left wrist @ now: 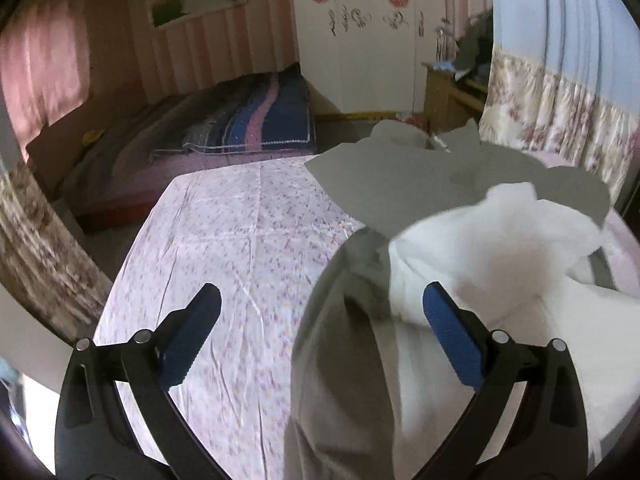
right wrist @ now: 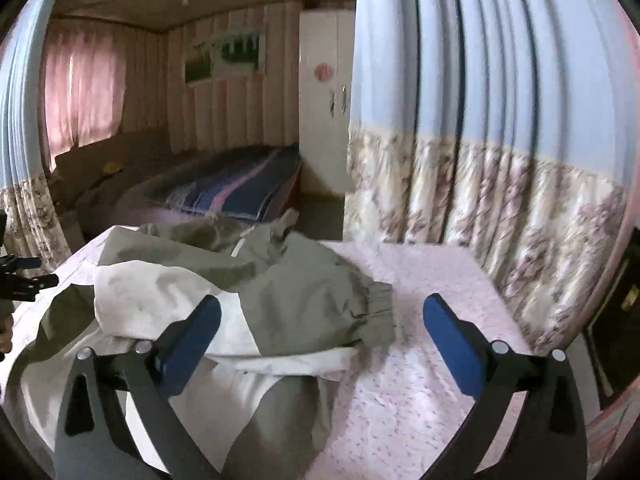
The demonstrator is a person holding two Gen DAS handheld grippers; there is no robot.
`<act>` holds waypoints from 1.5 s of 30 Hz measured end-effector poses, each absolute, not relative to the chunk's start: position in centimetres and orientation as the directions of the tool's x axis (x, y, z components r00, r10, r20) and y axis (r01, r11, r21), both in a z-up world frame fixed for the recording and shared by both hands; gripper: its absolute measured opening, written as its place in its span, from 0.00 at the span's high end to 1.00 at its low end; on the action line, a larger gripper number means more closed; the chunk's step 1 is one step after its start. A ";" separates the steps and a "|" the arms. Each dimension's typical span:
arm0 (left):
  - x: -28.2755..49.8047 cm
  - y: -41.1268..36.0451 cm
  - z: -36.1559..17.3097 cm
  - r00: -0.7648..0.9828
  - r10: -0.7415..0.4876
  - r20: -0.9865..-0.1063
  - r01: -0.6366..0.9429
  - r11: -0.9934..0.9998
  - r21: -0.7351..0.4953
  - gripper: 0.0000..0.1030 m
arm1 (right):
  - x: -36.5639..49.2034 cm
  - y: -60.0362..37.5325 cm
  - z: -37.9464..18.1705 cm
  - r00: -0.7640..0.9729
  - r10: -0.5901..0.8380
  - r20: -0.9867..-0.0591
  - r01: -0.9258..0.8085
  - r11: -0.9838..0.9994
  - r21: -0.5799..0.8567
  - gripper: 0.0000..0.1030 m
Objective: Fold large clothes
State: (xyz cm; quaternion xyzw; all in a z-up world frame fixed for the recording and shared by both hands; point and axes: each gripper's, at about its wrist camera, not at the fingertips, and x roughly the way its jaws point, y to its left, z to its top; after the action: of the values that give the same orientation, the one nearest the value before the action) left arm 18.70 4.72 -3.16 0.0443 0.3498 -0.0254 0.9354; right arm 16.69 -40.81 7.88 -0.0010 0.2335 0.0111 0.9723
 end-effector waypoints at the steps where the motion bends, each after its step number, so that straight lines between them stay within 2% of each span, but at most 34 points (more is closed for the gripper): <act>1: 17.7 4.8 -3.2 0.756 -0.024 -0.655 0.079 0.995 0.054 0.03 | 16.2 -40.9 7.7 0.887 0.015 -0.461 -0.017 1.000 -0.001 0.02; 10: 9.5 4.4 -4.9 0.739 -0.049 -0.672 0.078 0.997 0.013 0.03 | 10.5 -41.8 5.0 0.849 0.061 -0.524 -0.003 0.994 0.111 0.02; 15: 6.3 4.6 -7.1 0.696 -0.048 -0.717 0.067 0.998 -0.002 0.03 | 8.1 -41.1 3.3 0.828 0.058 -0.558 0.000 0.995 0.104 0.03; 18: 4.6 4.7 -8.6 0.679 -0.038 -0.734 0.053 0.999 -0.002 0.03 | 5.7 -40.4 2.6 0.823 0.085 -0.561 -0.022 0.993 0.118 0.13; 21: 3.6 4.7 -9.9 0.636 -0.146 -0.758 0.097 0.989 -0.110 0.03 | 4.0 -40.3 1.8 0.806 0.110 -0.582 -0.036 0.990 0.137 0.17; 23: 3.3 4.0 -10.7 0.620 -0.151 -0.770 0.115 0.988 -0.102 0.03 | 3.4 -40.4 1.1 0.788 0.129 -0.602 -0.043 0.987 0.156 0.22; 24: 3.2 3.6 -11.1 0.608 -0.146 -0.781 0.138 0.987 -0.078 0.03 | 3.3 -40.5 0.6 0.772 0.157 -0.616 -0.048 0.981 0.189 0.32; 25: 3.3 3.2 -11.3 0.601 -0.149 -0.786 0.149 0.986 -0.073 0.05 | 3.3 -40.5 0.1 0.757 0.186 -0.627 -0.059 0.974 0.219 0.54; 27: 3.5 2.7 -11.8 0.584 -0.168 -0.794 0.174 0.982 -0.079 0.25 | 3.6 -39.7 -1.1 0.711 0.240 -0.660 -0.080 0.961 0.263 0.77; 28: 3.7 2.6 -12.0 0.572 -0.165 -0.804 0.180 0.981 -0.074 0.49 | 3.9 -38.8 -1.7 0.696 0.242 -0.676 -0.087 0.963 0.255 0.84; 29: 3.9 2.6 -12.2 0.561 -0.166 -0.811 0.187 0.980 -0.072 0.66 | 4.1 -37.9 -1.8 0.692 0.254 -0.676 -0.105 0.961 0.254 0.88; 30: 4.0 3.1 -12.0 0.561 -0.171 -0.810 0.183 0.980 -0.080 0.73 | 4.0 -37.1 -1.8 0.690 0.272 -0.671 -0.124 0.958 0.260 0.90; 31: 4.2 3.9 -11.6 0.562 -0.189 -0.805 0.177 0.978 -0.106 0.84 | 3.9 -35.8 -1.4 0.688 0.307 -0.657 -0.164 0.948 0.271 0.92; 32: 4.3 4.4 -11.2 0.562 -0.201 -0.802 0.172 0.977 -0.124 0.90 | 3.9 -34.5 -0.9 0.680 0.345 -0.647 -0.211 0.937 0.279 0.92; 36: 4.8 8.3 -9.4 0.604 -0.135 -0.786 0.101 0.991 -0.093 0.93 | 4.4 -27.7 0.5 0.610 0.439 -0.659 -0.398 0.890 0.224 0.90; 38: 5.5 11.0 -9.2 0.602 -0.139 -0.786 0.064 0.990 -0.126 0.91 | 5.1 -25.2 -0.1 0.591 0.418 -0.690 -0.429 0.887 0.170 0.83; 39: 5.8 12.2 -9.2 0.602 -0.144 -0.785 0.046 0.988 -0.147 0.90 | 5.1 -25.0 0.1 0.596 0.418 -0.686 -0.434 0.886 0.163 0.70; 40: 5.8 12.7 -9.3 0.603 -0.134 -0.787 0.042 0.990 -0.137 0.88 | 5.1 -25.6 0.6 0.607 0.433 -0.666 -0.428 0.885 0.184 0.54; 41: 5.7 12.6 -9.4 0.604 -0.122 -0.788 0.046 0.992 -0.119 0.86 | 5.0 -26.5 1.2 0.620 0.447 -0.645 -0.417 0.884 0.212 0.49; 43: 5.4 12.0 -9.7 0.611 -0.079 -0.788 0.058 0.997 -0.055 0.85 | 4.4 -29.1 2.5 0.671 0.430 -0.604 -0.364 0.901 0.237 0.47; 45: 5.2 11.5 -9.6 0.628 -0.054 -0.776 0.072 0.997 -0.011 0.85 | 3.9 -31.6 3.2 0.735 0.344 -0.585 -0.279 0.939 0.202 0.46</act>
State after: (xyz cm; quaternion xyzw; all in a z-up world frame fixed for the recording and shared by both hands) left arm 5.17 11.49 -9.65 0.0103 0.4297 -0.0349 0.9022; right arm 3.94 -31.62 3.22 0.0505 0.3234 0.1675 0.9299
